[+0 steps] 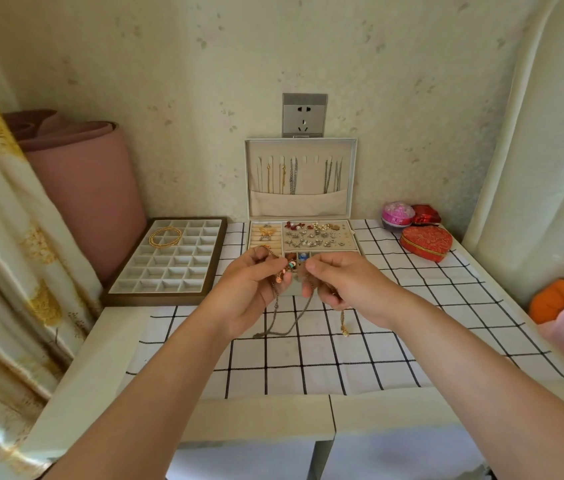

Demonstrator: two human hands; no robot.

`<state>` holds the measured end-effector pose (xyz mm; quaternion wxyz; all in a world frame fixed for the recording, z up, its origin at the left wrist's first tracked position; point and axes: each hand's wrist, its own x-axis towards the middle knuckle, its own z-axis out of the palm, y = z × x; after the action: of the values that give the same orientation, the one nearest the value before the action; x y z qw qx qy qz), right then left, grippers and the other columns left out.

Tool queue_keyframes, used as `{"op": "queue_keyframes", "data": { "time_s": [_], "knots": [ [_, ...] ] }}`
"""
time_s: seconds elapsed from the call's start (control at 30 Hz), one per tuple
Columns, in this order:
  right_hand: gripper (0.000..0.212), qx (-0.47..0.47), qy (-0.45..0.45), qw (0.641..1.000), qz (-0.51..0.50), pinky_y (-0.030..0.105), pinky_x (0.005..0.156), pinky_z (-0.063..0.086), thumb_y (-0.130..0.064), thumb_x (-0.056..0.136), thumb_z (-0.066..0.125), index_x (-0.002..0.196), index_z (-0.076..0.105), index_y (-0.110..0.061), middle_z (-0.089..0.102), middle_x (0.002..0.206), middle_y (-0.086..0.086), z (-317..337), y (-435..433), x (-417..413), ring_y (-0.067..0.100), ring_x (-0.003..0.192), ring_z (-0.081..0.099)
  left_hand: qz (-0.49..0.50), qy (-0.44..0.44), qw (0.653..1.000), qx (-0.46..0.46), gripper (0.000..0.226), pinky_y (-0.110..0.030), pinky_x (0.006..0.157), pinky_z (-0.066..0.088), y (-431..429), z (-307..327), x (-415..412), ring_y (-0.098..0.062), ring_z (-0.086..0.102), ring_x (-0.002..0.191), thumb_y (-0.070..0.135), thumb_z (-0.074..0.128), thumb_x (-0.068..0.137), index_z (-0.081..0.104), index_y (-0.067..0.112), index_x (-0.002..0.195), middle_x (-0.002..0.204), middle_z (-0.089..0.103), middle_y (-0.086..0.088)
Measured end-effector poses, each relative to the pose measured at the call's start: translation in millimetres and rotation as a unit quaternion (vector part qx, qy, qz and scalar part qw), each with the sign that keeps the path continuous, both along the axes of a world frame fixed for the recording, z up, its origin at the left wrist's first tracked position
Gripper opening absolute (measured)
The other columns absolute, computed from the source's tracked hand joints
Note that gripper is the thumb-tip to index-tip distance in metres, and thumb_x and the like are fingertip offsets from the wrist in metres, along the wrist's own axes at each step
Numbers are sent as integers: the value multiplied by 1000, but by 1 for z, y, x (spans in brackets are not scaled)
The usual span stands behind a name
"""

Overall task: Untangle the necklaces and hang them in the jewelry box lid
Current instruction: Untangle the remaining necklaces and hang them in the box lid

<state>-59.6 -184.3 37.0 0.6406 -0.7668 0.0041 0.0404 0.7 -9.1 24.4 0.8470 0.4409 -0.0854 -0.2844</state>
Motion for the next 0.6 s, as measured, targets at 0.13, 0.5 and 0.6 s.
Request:
{"op": "queue_keyframes", "data": {
  "time_s": [0.13, 0.5, 0.6],
  "knots": [
    [10, -16, -11, 1000, -20, 17, 38, 25, -8, 100, 53, 107, 57, -14, 64, 66, 8, 1, -1, 1, 9, 41, 31, -30, 24, 997, -61, 37, -26, 72, 58, 6, -2, 7, -13, 60, 67, -3, 60, 83, 48, 12, 114, 97, 56, -15],
    [28, -193, -84, 977, -39, 23, 67, 47, -45, 68, 80, 92, 73, -33, 72, 106, 0, -8, -3, 1, -6, 65, 53, -84, -50, 995, 21, 13, -34, 78, 61, 6, 2, 0, -23, 70, 79, -2, 57, 83, 52, 8, 90, 81, 65, -10],
    [41, -216, -85, 972, -44, 35, 74, 53, -50, 66, 80, 100, 59, -43, 68, 106, -8, -9, -2, -2, 1, 72, 56, -93, -49, 994, 5, 14, -38, 84, 59, 7, 2, 0, -30, 71, 93, -1, 57, 86, 53, 7, 97, 88, 64, -11]
  ]
}}
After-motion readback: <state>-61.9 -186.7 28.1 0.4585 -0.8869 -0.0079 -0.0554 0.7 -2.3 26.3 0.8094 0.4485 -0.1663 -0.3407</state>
